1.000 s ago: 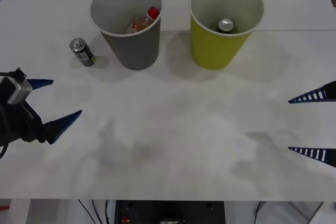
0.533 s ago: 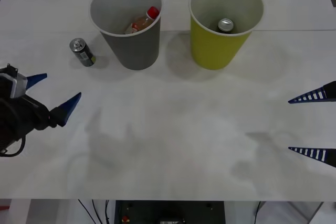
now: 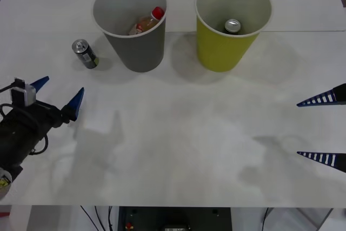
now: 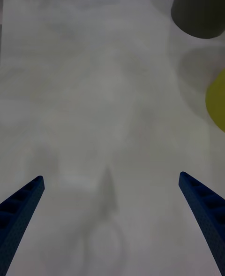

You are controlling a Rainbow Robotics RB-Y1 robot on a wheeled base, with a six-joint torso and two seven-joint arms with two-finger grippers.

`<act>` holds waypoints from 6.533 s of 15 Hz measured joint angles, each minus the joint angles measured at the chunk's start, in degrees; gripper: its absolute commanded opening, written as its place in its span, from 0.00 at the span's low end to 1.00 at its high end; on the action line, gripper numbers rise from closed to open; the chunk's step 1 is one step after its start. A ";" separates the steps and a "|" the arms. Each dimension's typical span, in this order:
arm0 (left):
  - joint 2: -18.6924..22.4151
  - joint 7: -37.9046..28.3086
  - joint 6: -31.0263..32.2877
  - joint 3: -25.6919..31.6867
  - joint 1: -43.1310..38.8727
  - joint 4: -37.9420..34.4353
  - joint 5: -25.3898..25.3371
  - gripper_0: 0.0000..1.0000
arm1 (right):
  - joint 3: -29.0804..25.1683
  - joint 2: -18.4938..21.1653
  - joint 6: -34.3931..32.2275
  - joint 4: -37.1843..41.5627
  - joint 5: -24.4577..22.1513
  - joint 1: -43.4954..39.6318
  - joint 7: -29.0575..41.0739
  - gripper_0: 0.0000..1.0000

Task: Put the can into the green bin and the plastic bottle into the gray bin

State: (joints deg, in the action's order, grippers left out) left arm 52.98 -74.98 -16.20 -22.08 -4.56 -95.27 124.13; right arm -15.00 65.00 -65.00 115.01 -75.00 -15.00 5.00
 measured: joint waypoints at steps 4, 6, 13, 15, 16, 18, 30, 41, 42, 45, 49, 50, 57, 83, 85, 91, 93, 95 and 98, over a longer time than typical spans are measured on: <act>-4.75 0.08 -2.52 -0.59 3.83 7.58 0.59 1.00 | 0.00 0.00 0.00 0.00 0.00 0.00 0.00 1.00; -6.61 0.21 -2.98 -0.53 5.76 10.73 0.81 1.00 | 0.00 0.00 0.00 0.00 0.00 0.00 0.00 1.00; -11.83 1.23 -3.77 -3.76 15.05 21.95 1.26 1.00 | 0.00 0.00 0.00 0.00 0.00 0.00 0.00 1.00; -11.88 1.24 -3.94 -6.27 18.78 25.50 0.65 1.00 | 0.00 0.00 0.00 0.00 0.00 0.00 0.00 1.00; -12.06 1.21 -3.95 -7.23 20.53 27.15 0.41 1.00 | 0.00 0.00 0.00 0.00 0.00 0.00 0.00 1.00; -12.96 1.16 -3.95 -8.39 23.60 30.44 0.16 1.00 | 0.00 0.00 0.00 0.00 0.00 0.00 0.00 1.00; -19.86 0.84 -3.55 -9.04 35.87 46.50 -0.27 1.00 | 0.00 0.00 0.00 -0.02 0.00 0.00 0.00 1.00; -20.91 0.92 -2.28 -9.04 37.10 46.85 -1.28 0.00 | 0.00 0.00 0.00 -0.02 0.00 0.00 0.00 1.00; -20.91 1.03 -2.28 -9.04 37.09 46.85 -1.29 0.00 | 0.00 0.00 0.00 -0.02 0.00 0.00 0.00 1.00; -20.90 1.32 -2.28 -9.04 37.09 46.85 -1.30 0.00 | 0.00 0.00 0.00 -0.02 0.00 0.00 0.00 1.00; -20.83 1.86 -2.27 -9.04 37.06 46.79 -1.32 0.00 | 0.00 0.00 0.00 -0.02 0.00 0.00 0.00 1.00; -20.83 2.39 -2.27 -9.04 36.98 46.78 -1.28 0.00 | 0.00 0.00 0.00 -0.02 0.00 0.00 0.00 1.00; -16.38 7.22 6.60 -4.67 27.10 29.91 -1.51 0.00 | 0.00 0.00 0.00 -0.02 0.00 0.00 0.00 1.00; 2.92 4.17 90.81 18.90 29.55 -24.40 -18.95 0.00 | 0.00 0.00 0.00 0.00 0.00 0.00 0.00 1.00; 2.48 3.52 97.05 18.76 35.13 -24.35 -19.51 0.00 | 0.00 0.00 0.00 0.00 0.00 0.00 0.00 1.00; 0.38 0.84 102.05 6.73 57.69 -10.28 -19.62 0.00 | 0.00 0.00 0.00 0.00 0.00 0.00 0.00 1.00; -1.93 1.48 101.90 1.76 64.83 -3.35 -19.03 0.00 | 0.00 0.00 0.00 0.00 0.00 0.00 0.00 1.00; -6.66 3.27 104.56 0.88 70.80 3.79 -16.22 0.00 | 0.00 0.00 0.00 0.00 0.00 0.00 0.00 1.00; -12.18 4.13 106.21 0.81 76.74 11.43 -12.96 0.00 | 0.00 0.00 0.00 0.00 0.00 0.00 0.00 1.00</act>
State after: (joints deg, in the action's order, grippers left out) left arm 40.80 -70.85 90.01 -21.27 72.18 -83.84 111.16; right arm -15.00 65.00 -65.00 115.01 -75.00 -15.00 5.00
